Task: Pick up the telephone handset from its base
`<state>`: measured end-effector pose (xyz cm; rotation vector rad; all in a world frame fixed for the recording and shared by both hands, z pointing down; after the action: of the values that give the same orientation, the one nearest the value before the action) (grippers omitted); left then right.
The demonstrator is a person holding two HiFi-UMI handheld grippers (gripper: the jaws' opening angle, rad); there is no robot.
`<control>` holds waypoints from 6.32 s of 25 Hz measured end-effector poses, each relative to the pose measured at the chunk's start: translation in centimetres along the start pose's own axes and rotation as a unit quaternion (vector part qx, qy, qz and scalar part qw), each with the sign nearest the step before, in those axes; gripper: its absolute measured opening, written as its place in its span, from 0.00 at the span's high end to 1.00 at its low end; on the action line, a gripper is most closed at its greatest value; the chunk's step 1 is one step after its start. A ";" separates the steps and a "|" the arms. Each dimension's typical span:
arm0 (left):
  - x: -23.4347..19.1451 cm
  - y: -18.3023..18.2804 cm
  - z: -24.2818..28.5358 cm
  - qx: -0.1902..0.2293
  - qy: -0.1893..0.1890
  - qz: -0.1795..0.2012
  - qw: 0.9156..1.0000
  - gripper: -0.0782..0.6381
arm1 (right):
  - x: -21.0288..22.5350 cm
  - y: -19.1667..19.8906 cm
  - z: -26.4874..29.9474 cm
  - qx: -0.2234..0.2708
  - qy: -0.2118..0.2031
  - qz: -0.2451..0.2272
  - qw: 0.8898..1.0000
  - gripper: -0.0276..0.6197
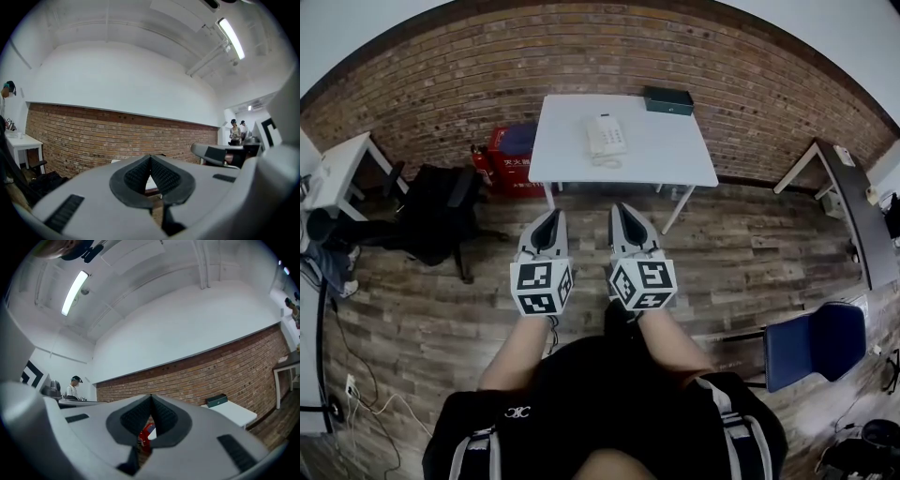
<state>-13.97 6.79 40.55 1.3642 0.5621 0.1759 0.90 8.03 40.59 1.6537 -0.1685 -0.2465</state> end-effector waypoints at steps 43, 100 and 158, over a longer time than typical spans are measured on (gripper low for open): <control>-4.7 -3.1 36.3 -0.033 -0.081 -0.009 0.996 0.89 | 20.0 8.2 34.3 -0.054 -0.091 0.016 0.994 0.96; -21.7 -5.1 40.0 -0.050 -0.119 -0.047 0.991 0.89 | 17.4 34.2 53.9 -0.431 -0.023 -0.049 0.901 0.66; -18.4 -7.5 45.7 -0.014 -0.050 -0.019 0.998 0.89 | 23.6 10.1 47.1 -0.077 0.000 -0.031 0.997 0.66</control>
<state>-9.50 -42.75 42.98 1.3256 0.5003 0.0835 11.81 -44.28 45.22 1.5072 -0.0954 -0.2994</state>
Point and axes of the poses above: the fingertips, and each gripper's own axes: z forward along the fingers, x to its right, y out of its underside, the point moved 5 cm from there along -z, backward along the fingers, and after that the axes turned 13 degrees about -z, right-handed, at the moved point
